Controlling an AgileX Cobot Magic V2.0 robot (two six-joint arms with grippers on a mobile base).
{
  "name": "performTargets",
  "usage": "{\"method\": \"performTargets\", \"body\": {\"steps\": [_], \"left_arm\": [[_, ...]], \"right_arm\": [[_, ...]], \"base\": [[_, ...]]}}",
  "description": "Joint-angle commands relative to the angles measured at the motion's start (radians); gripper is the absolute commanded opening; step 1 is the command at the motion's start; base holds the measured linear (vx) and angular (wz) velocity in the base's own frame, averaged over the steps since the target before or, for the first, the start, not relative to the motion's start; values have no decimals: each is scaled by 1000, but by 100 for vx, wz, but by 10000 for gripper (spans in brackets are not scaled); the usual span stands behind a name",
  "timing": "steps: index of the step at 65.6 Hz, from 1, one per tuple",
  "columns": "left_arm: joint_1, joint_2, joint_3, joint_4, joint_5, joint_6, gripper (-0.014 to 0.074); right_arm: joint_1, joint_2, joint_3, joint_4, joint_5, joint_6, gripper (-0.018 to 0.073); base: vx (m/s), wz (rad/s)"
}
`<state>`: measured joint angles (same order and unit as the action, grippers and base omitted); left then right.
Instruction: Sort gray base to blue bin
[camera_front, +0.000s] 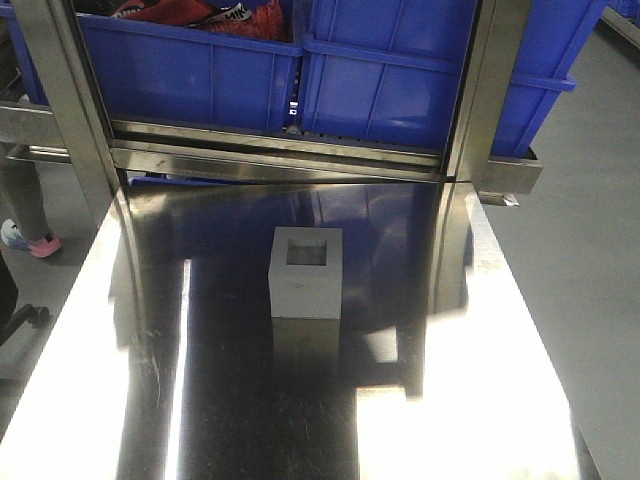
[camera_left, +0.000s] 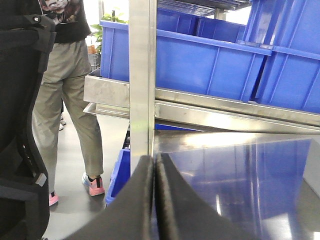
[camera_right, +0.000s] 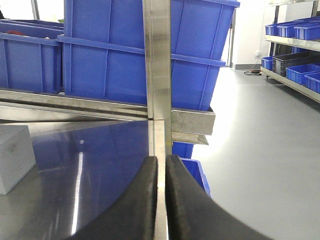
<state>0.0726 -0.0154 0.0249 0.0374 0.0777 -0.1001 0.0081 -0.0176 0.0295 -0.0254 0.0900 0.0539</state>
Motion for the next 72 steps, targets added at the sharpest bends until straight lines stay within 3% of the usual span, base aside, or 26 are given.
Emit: {"method": "performTargets", "body": {"steps": [1,50,72], "left_arm": [[3,-9,14,-1,-78,-7,4],[3,-9,14,-1,-78,-7,4],[3,-9,2,-2,-228,-25,4]], "right_arm": [[-4,-8,1,-6,-74,-7,-4],[-4,-8,1,-6,-74,-7,-4],[-4,-8,1,-6,-74,-7,-4]], "base": [[0,0],[0,0],[0,0]]}}
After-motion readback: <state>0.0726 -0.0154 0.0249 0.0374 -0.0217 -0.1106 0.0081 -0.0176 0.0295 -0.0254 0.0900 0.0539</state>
